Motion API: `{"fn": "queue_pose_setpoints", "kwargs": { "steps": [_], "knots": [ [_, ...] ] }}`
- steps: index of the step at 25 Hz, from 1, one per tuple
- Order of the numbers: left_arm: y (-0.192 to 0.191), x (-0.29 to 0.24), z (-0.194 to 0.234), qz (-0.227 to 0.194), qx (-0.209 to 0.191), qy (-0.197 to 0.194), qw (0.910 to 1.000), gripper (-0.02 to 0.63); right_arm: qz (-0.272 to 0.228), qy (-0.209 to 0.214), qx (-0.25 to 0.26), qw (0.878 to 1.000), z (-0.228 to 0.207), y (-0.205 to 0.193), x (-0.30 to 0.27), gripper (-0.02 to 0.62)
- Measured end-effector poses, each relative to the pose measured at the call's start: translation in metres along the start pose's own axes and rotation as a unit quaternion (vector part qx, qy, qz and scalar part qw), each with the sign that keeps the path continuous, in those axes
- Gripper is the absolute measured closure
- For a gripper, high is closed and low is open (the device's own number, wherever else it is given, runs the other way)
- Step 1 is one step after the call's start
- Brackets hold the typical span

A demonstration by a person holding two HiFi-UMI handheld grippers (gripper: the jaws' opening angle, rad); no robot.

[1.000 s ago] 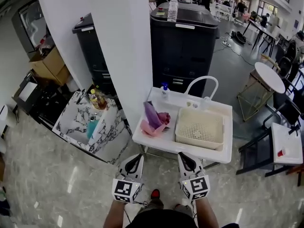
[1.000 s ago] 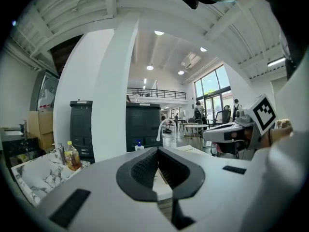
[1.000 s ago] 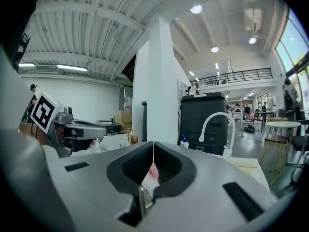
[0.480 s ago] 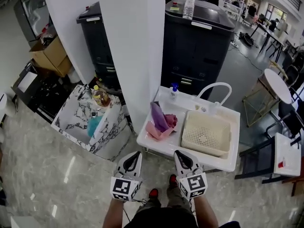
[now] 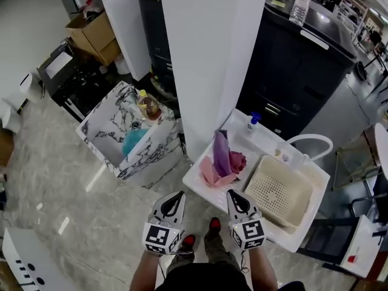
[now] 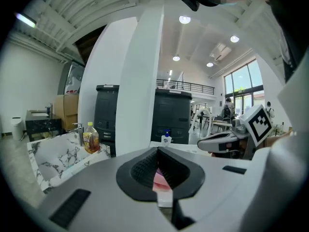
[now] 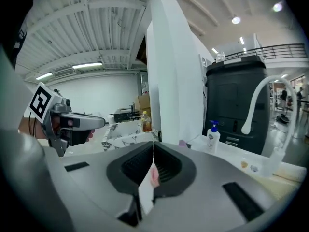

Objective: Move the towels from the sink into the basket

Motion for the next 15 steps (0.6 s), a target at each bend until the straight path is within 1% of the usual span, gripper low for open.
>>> {"fn": "queue_pose_setpoints", "kwargs": {
  "steps": [4, 6, 10, 15],
  "knots": [
    [-0.014, -0.012, 0.004, 0.02, 0.019, 0.039, 0.9989, 0.598, 0.022, 0.034, -0.011, 0.999, -0.016, -0.016, -0.027, 0.566],
    [-0.022, -0.016, 0.008, 0.033, 0.021, 0.055, 0.9977, 0.598, 0.036, 0.053, -0.015, 0.998, -0.02, -0.025, -0.04, 0.566],
    [-0.04, -0.022, 0.013, 0.053, 0.028, 0.071, 0.9957, 0.598, 0.065, 0.077, -0.015, 0.995, -0.021, -0.049, -0.056, 0.566],
    [-0.056, -0.031, 0.019, 0.072, 0.035, 0.083, 0.9934, 0.598, 0.096, 0.085, -0.02, 0.992, -0.024, -0.074, -0.07, 0.565]
  ]
}}
Point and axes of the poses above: the fingertips, and each gripper's own axes: x backward along the fingers, z to its left, y out of its top, the point moved 7 cm from there along x, backward along the fingers, and after that the axes turned 8 degrees about -z, right-handed, at the moved point
